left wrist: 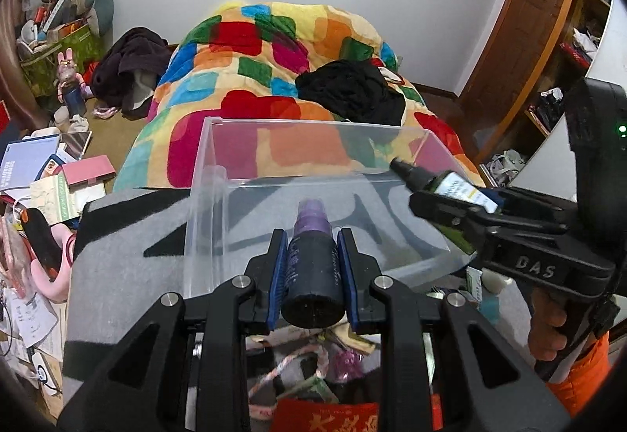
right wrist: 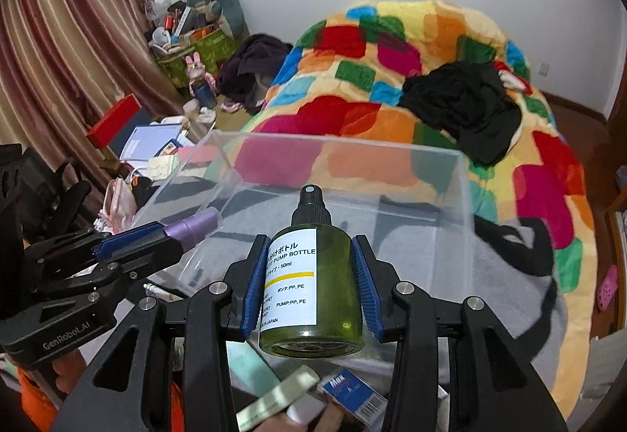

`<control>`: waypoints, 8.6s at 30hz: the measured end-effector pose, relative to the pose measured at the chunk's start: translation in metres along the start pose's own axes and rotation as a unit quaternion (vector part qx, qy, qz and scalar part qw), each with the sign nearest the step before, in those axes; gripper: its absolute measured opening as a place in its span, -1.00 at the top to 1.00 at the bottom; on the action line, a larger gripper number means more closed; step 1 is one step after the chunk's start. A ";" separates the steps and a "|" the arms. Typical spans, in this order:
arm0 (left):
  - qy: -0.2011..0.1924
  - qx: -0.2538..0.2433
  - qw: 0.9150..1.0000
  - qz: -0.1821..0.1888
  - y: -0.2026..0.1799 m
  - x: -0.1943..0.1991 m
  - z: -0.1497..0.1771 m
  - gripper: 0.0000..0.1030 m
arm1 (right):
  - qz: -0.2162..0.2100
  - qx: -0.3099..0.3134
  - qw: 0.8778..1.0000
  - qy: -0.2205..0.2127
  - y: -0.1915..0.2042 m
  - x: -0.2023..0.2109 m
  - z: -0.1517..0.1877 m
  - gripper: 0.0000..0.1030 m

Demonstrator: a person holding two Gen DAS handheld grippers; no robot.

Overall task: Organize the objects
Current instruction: 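Carry both bottles into the clear box and open both tools, then grasp the white tape roll with the right tool, then lift the white tape roll with the right tool while the left tool grasps the red packet, then lower the tape roll into the box with the right tool while the left tool drops the red packet in, then grasp the blue tape roll with the right tool while the left tool grasps the green keychain tag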

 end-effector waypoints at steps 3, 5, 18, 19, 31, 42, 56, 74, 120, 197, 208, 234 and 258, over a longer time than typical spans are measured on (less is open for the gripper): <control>0.012 0.002 1.000 0.005 -0.001 -0.008 -0.001 0.51 | -0.001 0.004 1.000 0.018 -0.002 -0.013 0.001 0.25; 0.024 0.004 1.000 0.006 0.000 -0.014 0.000 0.51 | 0.000 0.008 1.000 0.026 -0.002 -0.019 0.003 0.25; 0.012 -0.024 1.000 -0.010 -0.008 0.000 0.003 0.24 | 0.012 0.045 0.999 0.020 0.003 -0.005 0.014 0.12; 0.006 -0.028 1.000 -0.013 -0.010 0.005 0.003 0.19 | 0.015 0.047 0.999 0.014 0.003 0.000 0.015 0.09; -0.063 -0.074 0.994 -0.056 -0.029 0.065 0.017 -0.66 | 0.054 0.051 0.995 -0.071 -0.007 0.077 0.027 -0.34; -0.023 -0.086 0.995 -0.054 -0.060 0.045 0.068 -0.72 | 0.101 0.005 0.992 -0.074 -0.063 0.103 0.071 -0.44; -0.004 -0.097 0.990 -0.104 -0.042 0.047 0.120 -0.71 | 0.109 -0.054 0.992 -0.015 -0.113 0.060 0.111 -0.38; -0.003 -0.085 0.993 -0.084 -0.038 0.072 0.140 -0.72 | 0.097 -0.039 0.994 -0.021 -0.100 0.073 0.122 0.32; 0.012 0.011 0.994 -0.109 0.021 0.138 0.212 -0.79 | -0.003 -0.011 1.000 -0.026 -0.014 0.097 0.176 0.31; -0.043 0.013 0.999 -0.024 -0.001 0.024 -0.045 -0.11 | 0.012 0.011 0.999 -0.042 0.001 0.031 0.011 0.32; 0.041 0.017 0.999 -0.005 -0.006 -0.024 -0.033 -0.11 | 0.021 0.040 0.999 0.009 0.002 -0.003 0.015 0.31; -0.063 -0.032 0.996 -0.048 -0.009 0.053 -0.033 -0.51 | 0.015 0.042 0.997 -0.057 0.007 0.061 0.022 -0.01; 0.008 -0.012 0.999 -0.052 0.008 0.043 0.101 -0.62 | 0.043 -0.031 0.998 -0.023 -0.056 0.074 0.114 -0.16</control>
Point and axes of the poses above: each gripper's, at about its wrist camera, not at the fingertips, and x roughly against the way its jaws point, y to its left, z to its underside, the point moved 10 cm from there along -x, roughly the way its jaws point
